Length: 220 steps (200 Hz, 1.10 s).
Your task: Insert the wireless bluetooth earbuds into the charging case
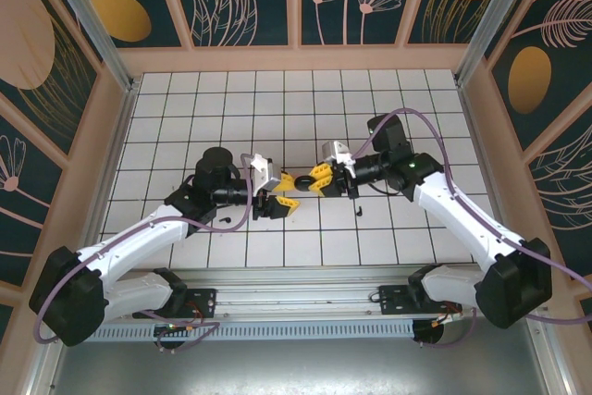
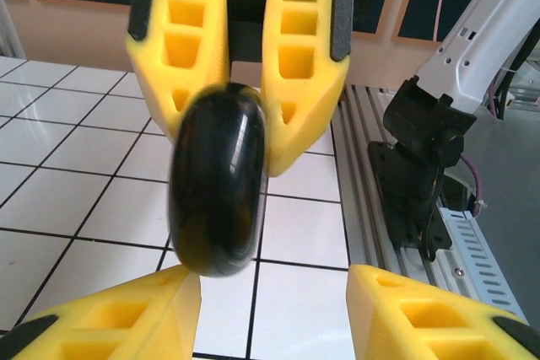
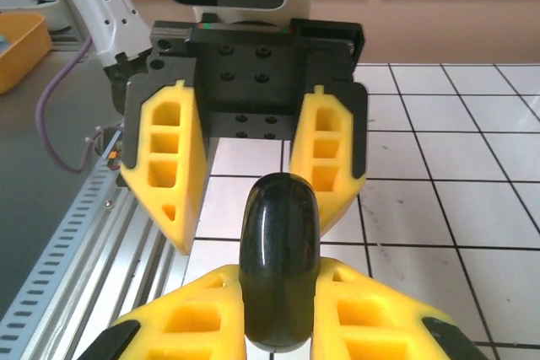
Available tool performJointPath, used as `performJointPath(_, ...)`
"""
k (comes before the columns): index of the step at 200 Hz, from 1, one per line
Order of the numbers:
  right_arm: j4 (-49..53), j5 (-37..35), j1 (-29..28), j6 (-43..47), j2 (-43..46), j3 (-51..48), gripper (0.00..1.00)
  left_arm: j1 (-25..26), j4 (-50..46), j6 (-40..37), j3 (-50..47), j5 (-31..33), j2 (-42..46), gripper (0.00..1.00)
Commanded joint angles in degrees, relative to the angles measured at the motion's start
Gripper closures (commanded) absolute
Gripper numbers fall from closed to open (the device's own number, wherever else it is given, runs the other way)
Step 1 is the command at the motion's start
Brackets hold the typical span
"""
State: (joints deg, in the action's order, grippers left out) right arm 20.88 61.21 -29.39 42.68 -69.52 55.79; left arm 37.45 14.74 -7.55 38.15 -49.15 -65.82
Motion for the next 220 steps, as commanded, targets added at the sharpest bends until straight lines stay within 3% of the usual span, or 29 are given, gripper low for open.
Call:
performJointPath(1, 2.34, 2.19, -0.93, 1.84, -0.48, 1.11, 0.86, 0.23, 1.67, -1.05, 0.62, -0.76, 1.18, 0.52)
performJointPath(107, -1.17, 2.83, -1.64, -0.99, -1.33, 0.56, 0.85, 0.2, 5.57, 1.7, -0.41, -0.51, 1.92, 0.63)
performJointPath(187, -3.68, 3.21, -1.64, -3.31, -1.19, 0.64, 0.85, 0.22, 5.15, 1.5, -0.51, 0.36, 1.62, 0.6)
performJointPath(220, -4.05, 3.48, -1.64, -3.81, -1.33, 0.7, 0.85, 0.17, 4.96, 1.23, -0.49, 0.56, 1.78, 0.69)
